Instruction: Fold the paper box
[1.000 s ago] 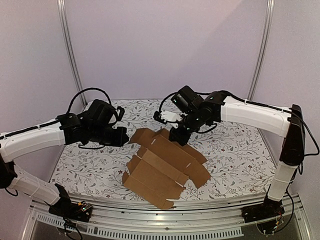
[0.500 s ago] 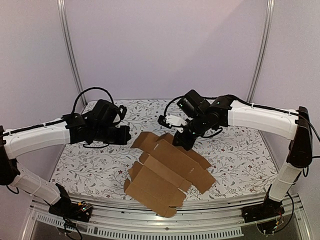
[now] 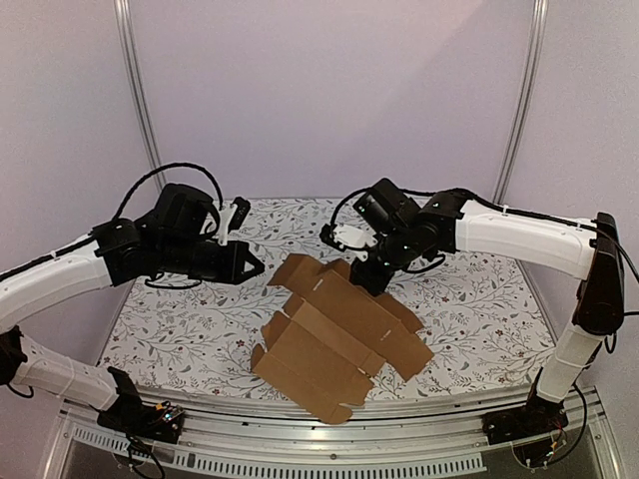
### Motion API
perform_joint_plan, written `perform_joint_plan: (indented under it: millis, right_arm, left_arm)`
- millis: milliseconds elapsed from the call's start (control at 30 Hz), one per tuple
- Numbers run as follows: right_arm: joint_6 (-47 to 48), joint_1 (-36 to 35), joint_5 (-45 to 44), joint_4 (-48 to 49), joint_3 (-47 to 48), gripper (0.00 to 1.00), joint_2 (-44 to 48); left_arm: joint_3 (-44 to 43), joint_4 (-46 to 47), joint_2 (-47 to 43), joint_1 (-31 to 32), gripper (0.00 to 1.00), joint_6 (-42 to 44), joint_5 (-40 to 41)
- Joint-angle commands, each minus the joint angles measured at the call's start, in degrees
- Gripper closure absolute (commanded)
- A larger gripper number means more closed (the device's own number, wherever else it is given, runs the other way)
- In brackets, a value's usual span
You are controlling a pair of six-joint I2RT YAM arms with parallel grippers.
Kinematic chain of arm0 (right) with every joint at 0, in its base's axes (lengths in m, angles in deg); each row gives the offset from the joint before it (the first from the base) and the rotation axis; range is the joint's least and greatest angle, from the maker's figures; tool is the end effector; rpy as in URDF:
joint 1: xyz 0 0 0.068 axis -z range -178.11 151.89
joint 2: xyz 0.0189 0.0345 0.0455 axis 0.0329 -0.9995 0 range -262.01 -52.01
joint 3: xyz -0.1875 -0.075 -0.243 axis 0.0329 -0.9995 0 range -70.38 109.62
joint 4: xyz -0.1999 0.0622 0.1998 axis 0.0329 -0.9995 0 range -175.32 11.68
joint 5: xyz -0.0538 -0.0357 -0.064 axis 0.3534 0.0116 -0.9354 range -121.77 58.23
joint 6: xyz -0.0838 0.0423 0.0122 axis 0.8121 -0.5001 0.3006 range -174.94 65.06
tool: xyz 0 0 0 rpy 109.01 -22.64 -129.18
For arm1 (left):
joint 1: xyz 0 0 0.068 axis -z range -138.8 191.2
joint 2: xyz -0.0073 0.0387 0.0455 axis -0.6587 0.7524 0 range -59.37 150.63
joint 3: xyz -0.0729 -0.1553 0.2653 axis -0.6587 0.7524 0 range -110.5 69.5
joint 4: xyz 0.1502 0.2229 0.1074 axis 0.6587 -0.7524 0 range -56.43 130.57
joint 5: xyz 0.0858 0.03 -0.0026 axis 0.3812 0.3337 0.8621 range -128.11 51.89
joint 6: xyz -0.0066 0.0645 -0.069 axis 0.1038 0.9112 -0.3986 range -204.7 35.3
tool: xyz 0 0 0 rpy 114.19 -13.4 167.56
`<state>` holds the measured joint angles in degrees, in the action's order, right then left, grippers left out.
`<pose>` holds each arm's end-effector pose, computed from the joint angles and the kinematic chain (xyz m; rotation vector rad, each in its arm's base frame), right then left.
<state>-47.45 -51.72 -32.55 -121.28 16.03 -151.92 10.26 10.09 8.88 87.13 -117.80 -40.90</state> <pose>0.2634 0.3553 0.2784 -1.3082 2.2271 0.2887 0.2123 -0.2253 0.3147 0.2933 2.3643 -0.7597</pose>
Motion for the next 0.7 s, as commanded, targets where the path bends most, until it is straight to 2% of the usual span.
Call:
perform_joint_plan:
  millis: [0, 100, 233, 433, 667]
  right_arm:
    - [-1.14, -0.25, -1.03, 1.38, 1.55, 1.0, 0.08]
    - [-1.4, -0.27, -0.12, 1.52, 1.73, 1.0, 0.2]
    - [-1.43, -0.28, 0.08, 1.5, 1.5, 1.0, 0.79]
    - [-1.11, -0.31, 2.89, 1.52, 0.94, 1.0, 1.59]
    - [0.59, -0.36, 5.78, 2.45, -1.66, 1.0, 3.12]
  left_arm:
    - [1.41, 4.86, -0.7, 0.3, 1.0, 1.95, -13.96]
    - [1.85, 8.36, 0.67, 0.3, 1.0, 1.95, -17.0]
    - [1.29, 9.94, 4.11, 0.3, 1.0, 2.35, -15.88]
    - [0.27, 10.68, 9.05, 0.3, 1.0, 2.99, -11.29]
    - [0.13, 10.35, 10.28, -0.51, 1.0, 1.38, -2.22]
